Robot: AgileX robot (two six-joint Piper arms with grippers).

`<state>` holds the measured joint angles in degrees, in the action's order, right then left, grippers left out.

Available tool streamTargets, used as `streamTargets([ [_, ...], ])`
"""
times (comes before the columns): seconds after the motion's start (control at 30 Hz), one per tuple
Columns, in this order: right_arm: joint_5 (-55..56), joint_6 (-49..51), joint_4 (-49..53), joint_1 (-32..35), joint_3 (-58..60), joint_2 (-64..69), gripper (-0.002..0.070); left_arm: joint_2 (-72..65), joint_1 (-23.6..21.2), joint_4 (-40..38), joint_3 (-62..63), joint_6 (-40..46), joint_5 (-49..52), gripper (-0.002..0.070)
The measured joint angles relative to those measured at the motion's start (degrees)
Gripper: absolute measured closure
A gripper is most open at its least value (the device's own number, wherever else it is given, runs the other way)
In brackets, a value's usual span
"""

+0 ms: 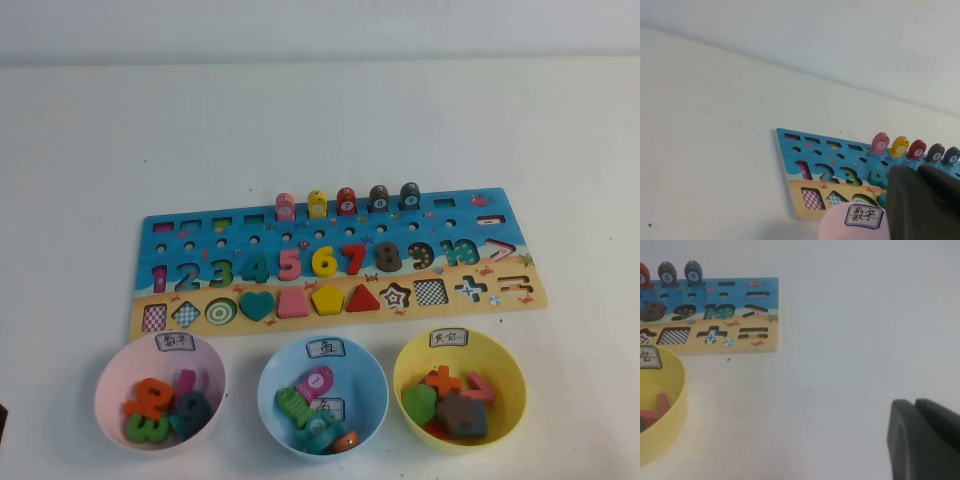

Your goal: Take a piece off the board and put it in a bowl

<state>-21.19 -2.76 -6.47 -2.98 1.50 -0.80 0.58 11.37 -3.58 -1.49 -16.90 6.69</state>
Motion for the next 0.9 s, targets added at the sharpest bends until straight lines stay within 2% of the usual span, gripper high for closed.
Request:
streamTargets([
  [0.13, 0.0, 0.0, 0.0, 0.0, 0.0, 0.0, 0.0694, 0.0, 0.0, 1.3, 0.0, 2.6, 1.4, 0.0678],
  [0.23, 0.0, 0.0, 0.0, 0.0, 0.0, 0.0, 0.0694, 0.0, 0.0, 6.2, 0.0, 7.2, 5.8, 0.0678],
  [0.37, 0.0, 0.0, 0.0, 0.0, 0.0, 0.0, 0.0694, 0.0, 0.0, 10.0, 0.0, 8.1, 8.3, 0.0678],
  [0.9, 0.0, 0.0, 0.0, 0.0, 0.0, 0.0, 0.0694, 0.0, 0.0, 10.8, 0.0, 8.4, 8.9, 0.0678],
])
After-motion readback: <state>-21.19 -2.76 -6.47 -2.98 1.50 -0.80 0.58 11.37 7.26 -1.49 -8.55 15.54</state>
